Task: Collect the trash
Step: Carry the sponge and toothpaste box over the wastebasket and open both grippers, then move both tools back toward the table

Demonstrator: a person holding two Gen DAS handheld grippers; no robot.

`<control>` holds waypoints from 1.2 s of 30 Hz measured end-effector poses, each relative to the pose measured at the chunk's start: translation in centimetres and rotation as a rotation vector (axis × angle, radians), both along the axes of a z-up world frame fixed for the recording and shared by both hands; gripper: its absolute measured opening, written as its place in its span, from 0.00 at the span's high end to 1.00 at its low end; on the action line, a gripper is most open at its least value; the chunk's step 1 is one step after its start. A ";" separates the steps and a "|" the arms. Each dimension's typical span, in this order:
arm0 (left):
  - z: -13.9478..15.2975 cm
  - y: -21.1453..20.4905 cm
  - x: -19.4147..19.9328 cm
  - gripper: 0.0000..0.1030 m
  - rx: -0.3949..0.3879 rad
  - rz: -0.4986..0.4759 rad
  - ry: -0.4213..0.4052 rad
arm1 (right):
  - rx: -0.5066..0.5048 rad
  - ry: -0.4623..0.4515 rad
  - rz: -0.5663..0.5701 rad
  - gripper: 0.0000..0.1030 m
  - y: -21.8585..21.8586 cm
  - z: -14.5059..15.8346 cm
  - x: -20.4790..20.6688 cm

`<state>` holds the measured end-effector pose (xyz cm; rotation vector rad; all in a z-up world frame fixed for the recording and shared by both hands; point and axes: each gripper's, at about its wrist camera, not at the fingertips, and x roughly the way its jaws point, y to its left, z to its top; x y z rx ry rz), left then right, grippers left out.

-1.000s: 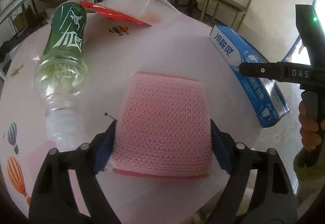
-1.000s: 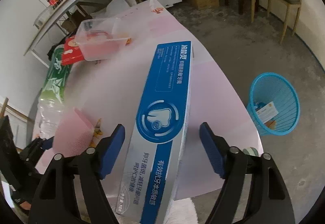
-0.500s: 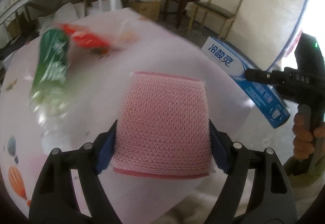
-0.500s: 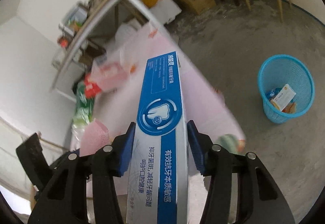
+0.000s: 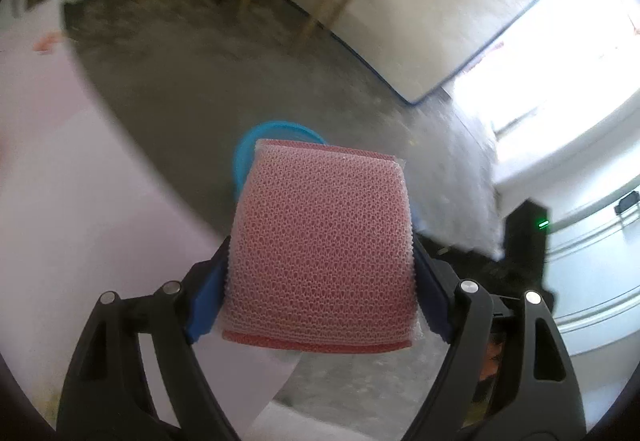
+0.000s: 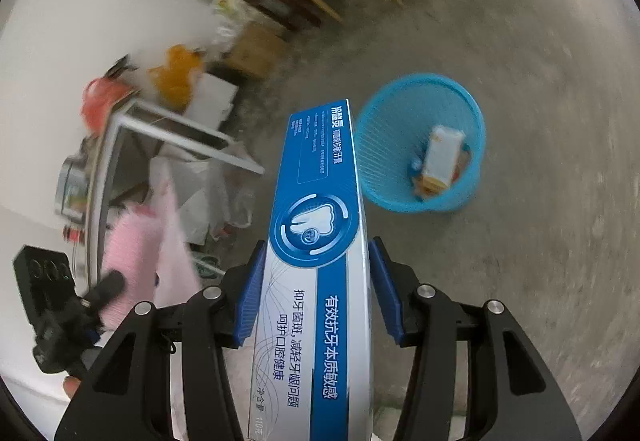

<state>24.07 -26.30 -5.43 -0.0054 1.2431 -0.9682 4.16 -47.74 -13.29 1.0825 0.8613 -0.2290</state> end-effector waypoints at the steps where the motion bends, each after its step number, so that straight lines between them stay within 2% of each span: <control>1: -0.6 -1.4 0.4 0.25 0.014 -0.007 0.013 | 0.011 0.008 -0.007 0.52 -0.4 -0.7 0.2; 4: -1.9 -5.2 2.0 0.24 0.055 -0.018 -0.001 | 0.038 0.034 -0.032 0.51 -2.8 -3.2 2.4; 6: -2.5 -7.6 3.9 0.15 0.046 0.013 -0.044 | 0.023 0.036 -0.027 0.50 -4.4 -4.4 4.9; 8: -3.3 -9.8 5.3 0.13 0.041 0.034 -0.076 | 0.020 0.037 -0.046 0.31 -5.9 -6.1 6.5; 10: -4.9 -11.4 6.3 0.13 0.099 0.064 -0.085 | -0.005 0.072 -0.071 0.29 -7.3 -8.1 7.8; 12: -5.9 -11.5 6.4 0.13 0.124 0.079 -0.030 | -0.013 0.135 -0.092 0.29 -8.2 -10.0 8.3; 14: -6.2 -10.5 6.7 0.13 0.103 0.089 0.023 | 0.003 0.157 -0.112 0.29 -8.3 -11.4 7.9; 17: -5.1 -9.0 5.9 0.13 0.093 0.066 -0.005 | -0.001 0.156 -0.116 0.29 -7.9 -12.2 6.7; 20: -3.2 -7.1 4.7 0.13 0.068 0.045 -0.060 | -0.013 0.162 -0.113 0.29 -7.1 -12.0 5.5; 25: -0.3 -4.6 3.0 0.13 0.005 0.031 -0.095 | -0.030 0.153 -0.111 0.29 -5.3 -10.2 2.3; 31: 2.9 2.1 0.0 0.13 -0.081 0.052 -0.111 | -0.048 0.129 -0.081 0.29 -2.6 -7.2 -0.7; 36: 4.9 9.4 -3.4 0.13 -0.107 0.106 -0.196 | -0.063 0.102 -0.002 0.29 0.6 -4.1 -1.4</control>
